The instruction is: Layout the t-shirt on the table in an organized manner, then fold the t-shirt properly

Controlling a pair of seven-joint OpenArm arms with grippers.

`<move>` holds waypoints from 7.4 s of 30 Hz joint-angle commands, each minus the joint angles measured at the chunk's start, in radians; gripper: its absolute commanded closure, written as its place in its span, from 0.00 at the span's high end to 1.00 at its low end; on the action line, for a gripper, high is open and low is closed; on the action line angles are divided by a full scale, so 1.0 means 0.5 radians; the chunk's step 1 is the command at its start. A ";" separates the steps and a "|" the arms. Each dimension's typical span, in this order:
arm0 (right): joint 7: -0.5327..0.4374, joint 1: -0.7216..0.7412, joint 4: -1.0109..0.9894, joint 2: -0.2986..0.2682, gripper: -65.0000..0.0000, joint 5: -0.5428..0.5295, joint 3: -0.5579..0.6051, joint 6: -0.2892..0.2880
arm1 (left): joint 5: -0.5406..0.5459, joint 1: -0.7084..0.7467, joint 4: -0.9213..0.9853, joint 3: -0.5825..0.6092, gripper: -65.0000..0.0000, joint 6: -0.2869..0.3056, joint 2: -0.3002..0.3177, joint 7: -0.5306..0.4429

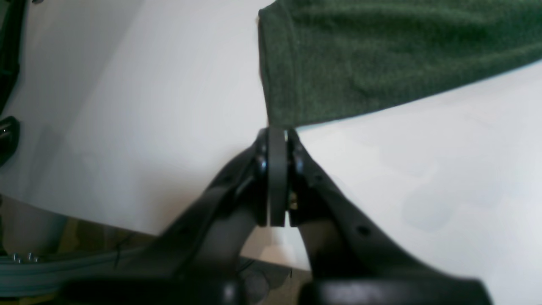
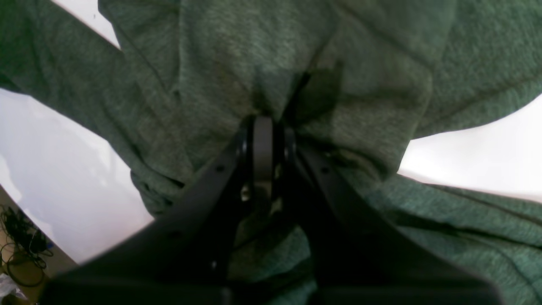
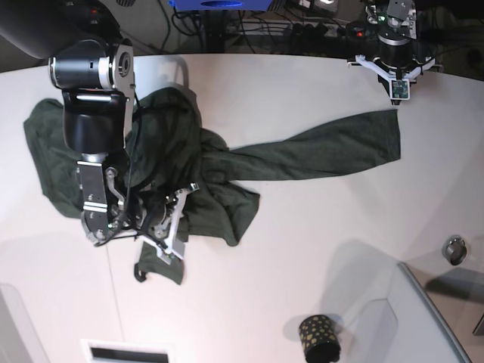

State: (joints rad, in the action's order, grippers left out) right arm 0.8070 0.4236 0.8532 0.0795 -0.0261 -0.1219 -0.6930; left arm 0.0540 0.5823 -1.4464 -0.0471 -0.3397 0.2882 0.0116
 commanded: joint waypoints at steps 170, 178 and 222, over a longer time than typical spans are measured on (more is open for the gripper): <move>0.063 -1.257 1.680 -0.461 0.54 -0.026 0.049 -0.010 | -0.020 -0.497 -0.751 0.581 0.00 -0.010 -0.072 1.034; -0.087 -1.220 1.367 -0.329 0.49 -0.023 0.064 -0.010 | -0.020 -0.427 -0.748 0.578 0.00 -0.010 -0.062 1.031; 0.002 -1.463 1.781 -1.044 0.01 -0.023 0.067 -0.010 | -0.020 -0.761 -0.736 0.332 0.00 -0.013 -0.148 1.282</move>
State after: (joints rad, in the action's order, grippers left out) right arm 0.8139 -0.3168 1.7298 -0.4282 -0.0444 -0.0811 -0.7010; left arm 0.0536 0.2127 -1.8008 0.1173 -0.3405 0.2115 0.6704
